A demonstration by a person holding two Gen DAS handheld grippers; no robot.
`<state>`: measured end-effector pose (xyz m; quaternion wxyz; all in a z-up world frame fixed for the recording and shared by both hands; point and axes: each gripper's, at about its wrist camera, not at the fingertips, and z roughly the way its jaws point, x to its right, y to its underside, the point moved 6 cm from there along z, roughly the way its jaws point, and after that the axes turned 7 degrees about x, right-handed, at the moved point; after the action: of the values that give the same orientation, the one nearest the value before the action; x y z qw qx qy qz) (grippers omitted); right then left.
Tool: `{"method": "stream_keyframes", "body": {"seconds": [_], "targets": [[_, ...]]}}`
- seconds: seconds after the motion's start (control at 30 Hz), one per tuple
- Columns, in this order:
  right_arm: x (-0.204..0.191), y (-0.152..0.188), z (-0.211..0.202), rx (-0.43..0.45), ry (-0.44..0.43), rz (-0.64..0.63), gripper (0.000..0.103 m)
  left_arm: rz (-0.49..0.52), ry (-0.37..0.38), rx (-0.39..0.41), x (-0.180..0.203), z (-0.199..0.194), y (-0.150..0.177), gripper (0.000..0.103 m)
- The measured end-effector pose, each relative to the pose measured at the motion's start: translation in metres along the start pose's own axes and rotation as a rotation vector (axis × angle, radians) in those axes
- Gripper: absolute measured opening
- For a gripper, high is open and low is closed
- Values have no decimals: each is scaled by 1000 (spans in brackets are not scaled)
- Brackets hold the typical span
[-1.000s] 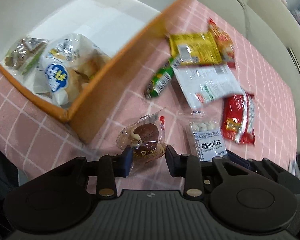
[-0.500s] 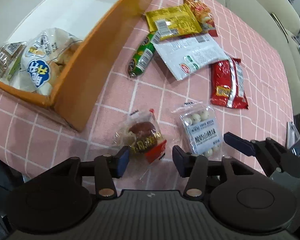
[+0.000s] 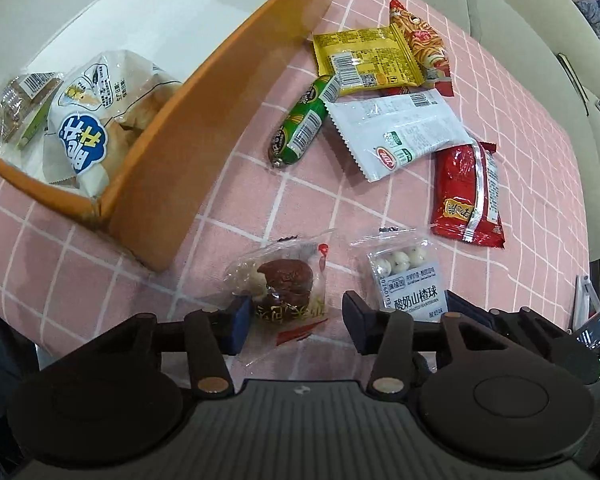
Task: Organize snacks
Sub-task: 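Lift both packets over the box and open both tools to drop them inside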
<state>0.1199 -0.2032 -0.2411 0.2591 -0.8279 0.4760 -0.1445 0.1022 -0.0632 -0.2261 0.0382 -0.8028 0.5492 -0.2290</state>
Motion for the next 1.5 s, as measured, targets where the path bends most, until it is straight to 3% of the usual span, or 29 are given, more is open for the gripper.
{"method": "stream_keyframes", "body": {"seconds": [0.2, 0.63, 0.87, 1.07, 1.37, 1.5], "targets": [[-1, 0, -2, -14, 16, 41, 58, 57, 0, -8, 4, -5, 1, 44], [-6, -5, -46, 17, 45, 134, 57, 113, 130, 13, 19, -52, -3, 42], [-14, -26, -73, 67, 49, 147, 57, 148, 170, 125, 25, -92, -25, 42], [-27, -61, -96, 149, 35, 118, 57, 116, 191, 219, 17, -124, -53, 42], [-53, -121, -109, 253, -27, 41, 57, 43, 150, 399, -8, -151, -116, 42], [-67, -148, -106, 277, -55, -1, 57, 31, 120, 443, -25, -156, -144, 42]]}}
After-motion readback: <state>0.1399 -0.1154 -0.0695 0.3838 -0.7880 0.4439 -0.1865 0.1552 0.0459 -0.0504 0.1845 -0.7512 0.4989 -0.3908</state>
